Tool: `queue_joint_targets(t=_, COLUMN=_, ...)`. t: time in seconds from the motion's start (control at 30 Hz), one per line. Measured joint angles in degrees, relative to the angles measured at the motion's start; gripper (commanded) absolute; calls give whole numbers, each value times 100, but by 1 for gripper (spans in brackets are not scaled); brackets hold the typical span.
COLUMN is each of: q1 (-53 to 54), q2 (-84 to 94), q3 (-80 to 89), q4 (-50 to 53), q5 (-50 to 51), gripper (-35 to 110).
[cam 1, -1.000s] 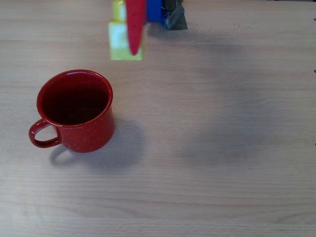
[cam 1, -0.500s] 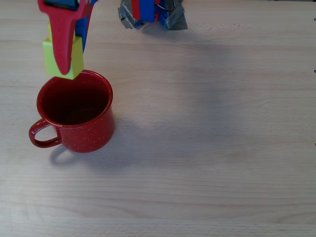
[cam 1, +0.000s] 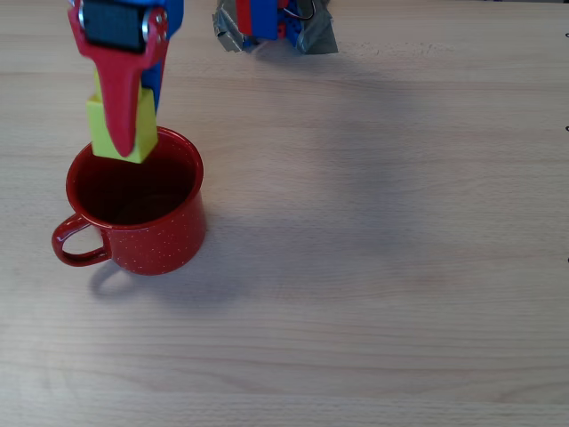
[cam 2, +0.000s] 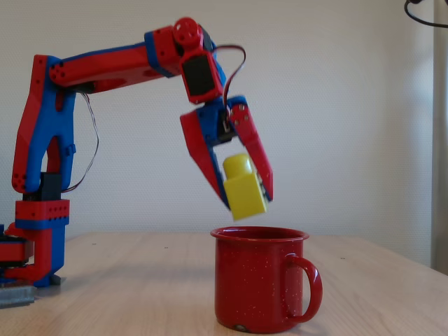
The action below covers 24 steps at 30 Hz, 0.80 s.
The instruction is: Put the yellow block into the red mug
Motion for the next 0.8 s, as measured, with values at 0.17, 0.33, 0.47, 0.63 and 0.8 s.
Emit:
queue_joint_targets(t=0.17, q1=9, q2=0, q3=290, q4=-237, q5=0, gripper=0)
queue_joint_targets(t=0.33, q1=0, q2=0, q3=475, q4=-457, q5=-9, gripper=0)
queue_joint_targets(t=0.47, q1=18, q2=0, q3=483, q4=-527, q5=-9, gripper=5)
queue_joint_targets(t=0.63, q1=9, q2=-9, q3=571, q4=-545, q5=-9, gripper=42)
queue_joint_targets(t=0.8, q1=9, q2=-9, q3=686, q4=-545, q5=-9, gripper=50)
